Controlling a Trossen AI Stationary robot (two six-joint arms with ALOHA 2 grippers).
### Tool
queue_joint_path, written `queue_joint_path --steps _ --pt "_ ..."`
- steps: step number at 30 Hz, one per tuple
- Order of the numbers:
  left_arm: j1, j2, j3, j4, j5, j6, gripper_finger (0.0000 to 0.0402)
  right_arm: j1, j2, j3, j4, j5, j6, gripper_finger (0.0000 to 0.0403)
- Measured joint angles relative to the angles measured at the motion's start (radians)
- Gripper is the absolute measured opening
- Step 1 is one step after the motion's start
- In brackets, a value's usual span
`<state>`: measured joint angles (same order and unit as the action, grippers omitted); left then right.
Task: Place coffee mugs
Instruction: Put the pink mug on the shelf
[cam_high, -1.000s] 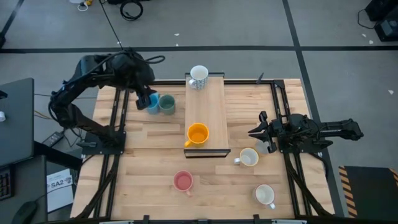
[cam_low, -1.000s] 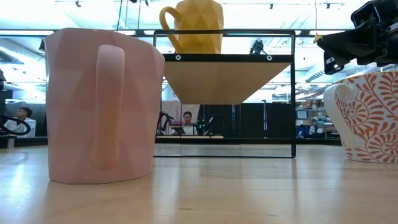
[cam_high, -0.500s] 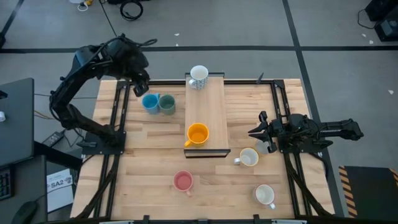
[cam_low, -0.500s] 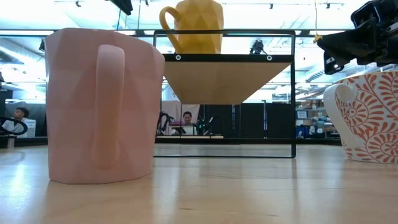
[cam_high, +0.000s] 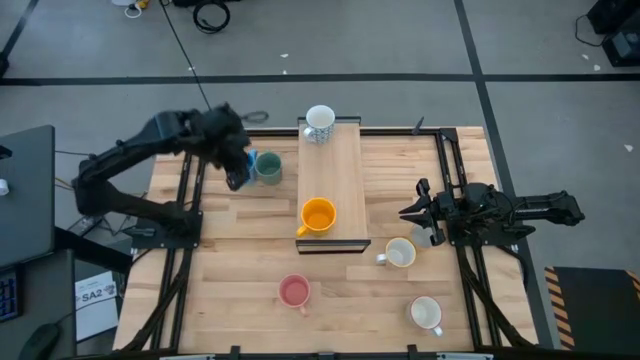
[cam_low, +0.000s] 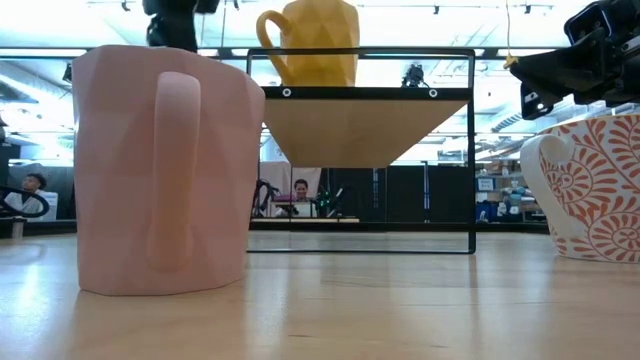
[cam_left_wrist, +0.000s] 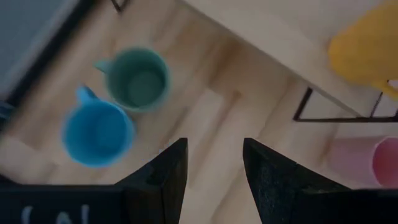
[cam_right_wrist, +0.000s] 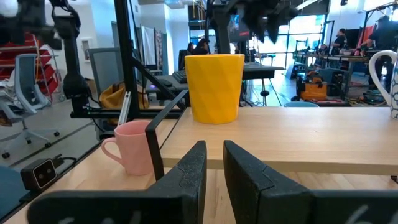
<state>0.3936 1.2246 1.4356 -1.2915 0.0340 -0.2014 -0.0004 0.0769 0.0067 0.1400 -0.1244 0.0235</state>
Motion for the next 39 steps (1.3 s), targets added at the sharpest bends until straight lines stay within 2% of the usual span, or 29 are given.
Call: queue_joint_path --steps 4,11,17,22,29,39 --pt "-0.106 -0.043 -0.135 0.058 -0.003 -0.198 0.0162 0.0 0.0 0.0 0.0 0.0 0.0 0.0061" --pt "-0.349 -0.048 -0.301 0.184 0.002 -0.641 0.0162 0.0 0.0 0.0 0.0 0.0 0.0 0.0061" --pt "-0.569 -0.046 -0.412 0.424 0.031 -0.988 0.0162 0.0 0.0 0.0 0.0 0.0 0.0 0.0061" --pt "-0.702 -0.046 -0.467 0.654 -0.072 -1.157 0.0162 0.0 0.0 0.0 0.0 0.0 0.0 0.0061" --pt "-0.822 -0.011 -0.48 0.769 -0.258 -1.205 0.0162 0.0 0.0 0.0 0.0 0.0 0.0 0.0061" --pt "-0.899 0.176 -0.481 0.911 -0.356 -0.943 0.0162 0.0 0.0 0.0 -0.003 0.0 0.0 0.0061"
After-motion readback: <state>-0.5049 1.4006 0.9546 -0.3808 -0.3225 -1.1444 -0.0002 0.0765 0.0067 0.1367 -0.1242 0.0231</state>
